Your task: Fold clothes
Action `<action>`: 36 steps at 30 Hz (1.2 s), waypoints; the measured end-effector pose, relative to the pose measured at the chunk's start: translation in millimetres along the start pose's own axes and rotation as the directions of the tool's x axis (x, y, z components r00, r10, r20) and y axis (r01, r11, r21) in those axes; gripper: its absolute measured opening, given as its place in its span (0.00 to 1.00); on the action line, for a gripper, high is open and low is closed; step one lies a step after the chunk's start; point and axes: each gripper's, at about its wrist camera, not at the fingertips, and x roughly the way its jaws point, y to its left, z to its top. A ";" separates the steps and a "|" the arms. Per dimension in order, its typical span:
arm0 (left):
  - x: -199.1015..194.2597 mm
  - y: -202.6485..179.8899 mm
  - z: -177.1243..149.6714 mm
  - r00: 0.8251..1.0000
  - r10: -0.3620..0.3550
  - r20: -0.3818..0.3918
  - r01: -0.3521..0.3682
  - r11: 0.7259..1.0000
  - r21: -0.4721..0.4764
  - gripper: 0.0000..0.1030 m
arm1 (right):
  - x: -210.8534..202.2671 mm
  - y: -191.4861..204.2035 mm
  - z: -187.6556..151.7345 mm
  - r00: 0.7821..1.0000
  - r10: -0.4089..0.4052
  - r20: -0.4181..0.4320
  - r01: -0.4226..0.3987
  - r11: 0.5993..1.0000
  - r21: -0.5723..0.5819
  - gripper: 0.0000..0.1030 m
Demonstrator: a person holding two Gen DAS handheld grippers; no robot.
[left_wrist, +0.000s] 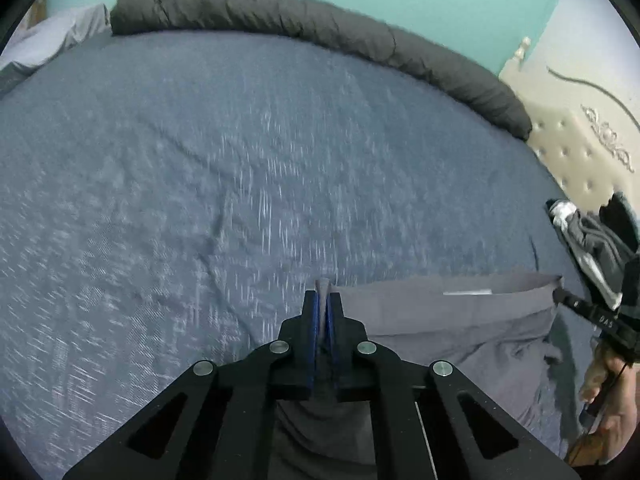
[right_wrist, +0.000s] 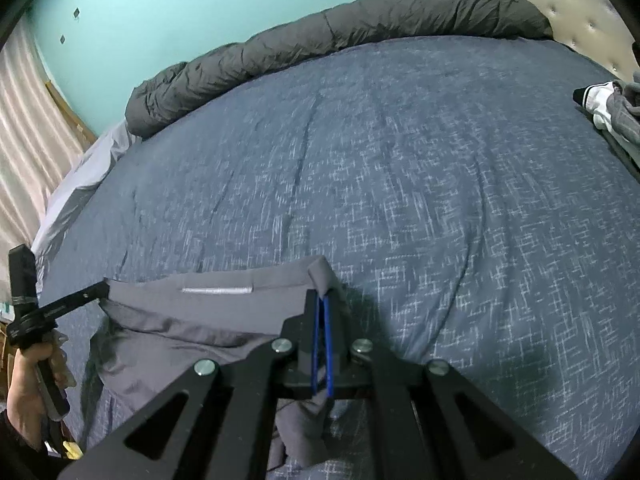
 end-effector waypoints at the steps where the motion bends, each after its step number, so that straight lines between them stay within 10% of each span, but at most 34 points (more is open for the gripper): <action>1: -3.0 -0.9 1.1 1.000 -0.005 0.011 0.005 1.000 0.000 0.04 | -1.2 -0.6 1.1 1.000 0.000 0.008 0.000 1.000 0.002 0.02; 21: 30.5 -15.9 12.4 0.995 -0.071 -0.074 0.069 0.997 -0.021 0.05 | 30.0 -24.2 32.7 0.995 -0.097 0.034 0.096 0.995 0.030 0.02; 27: 29.4 6.1 14.4 0.995 -0.059 -0.078 0.050 0.993 -0.109 0.31 | 39.8 -34.1 27.6 0.993 -0.121 -0.009 0.121 0.992 0.032 0.02; 36: 49.4 20.7 0.8 0.987 -0.098 -0.127 0.076 0.983 -0.168 0.34 | 40.3 -37.3 25.7 0.995 -0.095 -0.011 0.095 0.994 0.049 0.02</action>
